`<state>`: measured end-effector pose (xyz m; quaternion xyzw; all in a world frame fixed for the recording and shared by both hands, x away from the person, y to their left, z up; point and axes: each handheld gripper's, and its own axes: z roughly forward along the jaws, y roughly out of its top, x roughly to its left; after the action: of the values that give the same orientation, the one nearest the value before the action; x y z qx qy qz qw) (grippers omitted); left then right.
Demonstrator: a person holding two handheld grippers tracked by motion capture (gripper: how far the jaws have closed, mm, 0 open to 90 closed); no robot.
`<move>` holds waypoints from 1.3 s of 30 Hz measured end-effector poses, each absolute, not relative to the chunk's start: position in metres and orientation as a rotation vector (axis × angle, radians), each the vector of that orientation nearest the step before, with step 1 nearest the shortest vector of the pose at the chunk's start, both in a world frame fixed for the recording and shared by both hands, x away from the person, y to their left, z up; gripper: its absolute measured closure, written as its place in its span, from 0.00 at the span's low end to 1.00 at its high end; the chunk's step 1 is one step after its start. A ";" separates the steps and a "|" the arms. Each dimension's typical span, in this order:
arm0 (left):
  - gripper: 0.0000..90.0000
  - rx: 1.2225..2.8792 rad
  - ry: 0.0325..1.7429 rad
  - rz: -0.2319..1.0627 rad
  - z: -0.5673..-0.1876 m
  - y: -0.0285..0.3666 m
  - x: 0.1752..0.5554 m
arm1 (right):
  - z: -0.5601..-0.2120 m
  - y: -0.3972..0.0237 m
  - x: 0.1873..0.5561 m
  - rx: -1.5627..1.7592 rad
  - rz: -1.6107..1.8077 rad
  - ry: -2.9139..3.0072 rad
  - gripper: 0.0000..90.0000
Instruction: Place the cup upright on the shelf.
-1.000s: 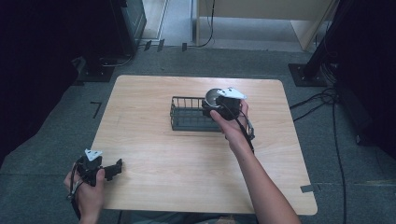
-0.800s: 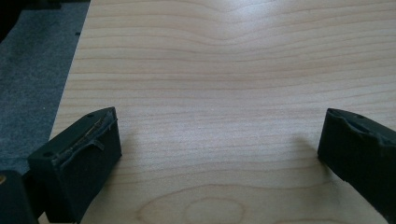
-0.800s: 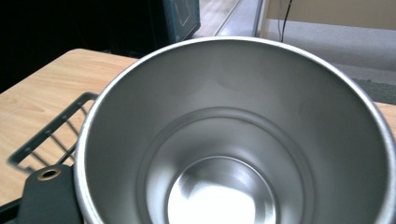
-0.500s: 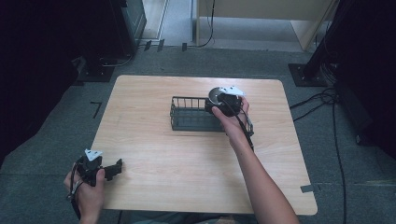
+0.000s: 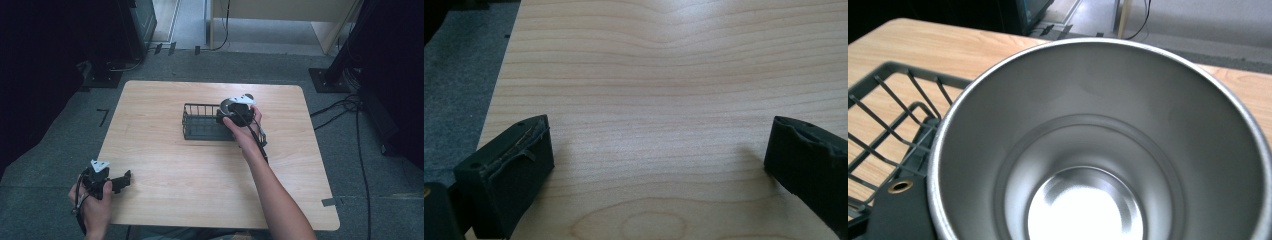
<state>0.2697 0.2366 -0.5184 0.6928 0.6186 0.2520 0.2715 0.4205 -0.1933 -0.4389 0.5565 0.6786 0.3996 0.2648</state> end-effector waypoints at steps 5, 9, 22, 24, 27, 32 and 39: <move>0.00 1.865 1.666 0.678 -0.518 0.237 0.270 | -0.441 -0.193 0.422 1.518 1.067 1.855 0.19; 0.00 1.865 1.666 0.678 -0.518 0.237 0.270 | -0.442 -0.192 0.422 1.516 1.061 1.866 0.19; 0.00 1.866 1.666 0.678 -0.518 0.237 0.270 | -0.442 -0.190 0.420 1.484 1.030 1.899 0.18; 0.00 1.866 1.666 0.678 -0.518 0.237 0.270 | -0.442 -0.190 0.420 1.484 1.032 1.898 0.18; 0.00 1.866 1.666 0.679 -0.518 0.237 0.270 | -0.442 -0.189 0.420 1.476 1.025 1.898 0.18; 0.00 1.866 1.666 0.679 -0.518 0.237 0.270 | -0.442 -0.190 0.419 1.472 1.014 1.899 0.17; 0.00 1.866 1.666 0.678 -0.518 0.237 0.270 | -0.442 -0.190 0.417 1.452 1.001 1.906 0.15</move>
<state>0.2697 0.2366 -0.5183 0.6928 0.6186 0.2520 0.2716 0.4173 -0.1899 -0.4416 0.5386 0.7069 0.3712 0.2692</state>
